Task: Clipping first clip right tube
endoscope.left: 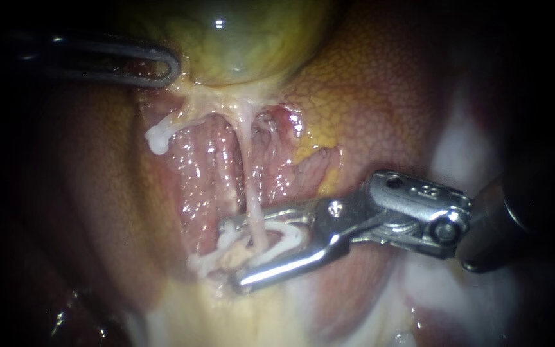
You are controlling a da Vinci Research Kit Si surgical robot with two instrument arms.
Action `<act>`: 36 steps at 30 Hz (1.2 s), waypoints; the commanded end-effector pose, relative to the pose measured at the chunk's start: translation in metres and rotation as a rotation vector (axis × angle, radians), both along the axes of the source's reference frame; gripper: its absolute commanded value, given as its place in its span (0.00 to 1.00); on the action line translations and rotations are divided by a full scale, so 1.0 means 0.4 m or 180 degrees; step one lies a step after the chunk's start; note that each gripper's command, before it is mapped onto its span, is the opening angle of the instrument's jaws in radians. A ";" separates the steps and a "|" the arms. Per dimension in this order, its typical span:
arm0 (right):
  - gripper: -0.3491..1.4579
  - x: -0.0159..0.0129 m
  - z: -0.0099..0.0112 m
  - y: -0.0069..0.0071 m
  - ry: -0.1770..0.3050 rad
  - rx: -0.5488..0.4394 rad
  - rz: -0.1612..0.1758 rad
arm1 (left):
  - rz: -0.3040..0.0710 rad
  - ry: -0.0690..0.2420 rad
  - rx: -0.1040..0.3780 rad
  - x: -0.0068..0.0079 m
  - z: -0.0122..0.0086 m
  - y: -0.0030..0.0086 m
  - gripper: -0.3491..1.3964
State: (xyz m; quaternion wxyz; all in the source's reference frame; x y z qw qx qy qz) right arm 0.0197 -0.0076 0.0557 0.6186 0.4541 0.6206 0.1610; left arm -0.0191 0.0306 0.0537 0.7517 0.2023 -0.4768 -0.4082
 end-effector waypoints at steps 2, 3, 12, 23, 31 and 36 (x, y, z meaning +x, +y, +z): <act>0.38 0.0003 0.0004 -0.0001 -0.0033 0.0063 -0.0002 | 0.0001 -0.0001 0.0000 0.0000 0.0001 0.0000 0.00; 0.36 0.0003 0.0005 0.0000 -0.0040 0.0080 -0.0004 | 0.0001 -0.0001 0.0000 0.0000 0.0001 0.0000 0.00; 0.21 0.0002 0.0008 0.0003 -0.0055 0.0115 -0.0009 | 0.0000 -0.0001 0.0000 -0.0001 0.0001 0.0000 0.00; 0.00 -0.0003 0.0019 0.0012 -0.0060 0.0153 -0.0012 | 0.0000 -0.0001 0.0000 0.0000 0.0000 0.0000 0.00; 0.00 -0.0005 0.0024 0.0016 -0.0067 0.0149 -0.0018 | 0.0000 -0.0001 0.0001 0.0000 -0.0001 -0.0001 0.00; 0.00 -0.0005 0.0025 0.0015 -0.0067 0.0148 -0.0018 | 0.0000 -0.0001 0.0001 0.0000 -0.0001 0.0000 0.00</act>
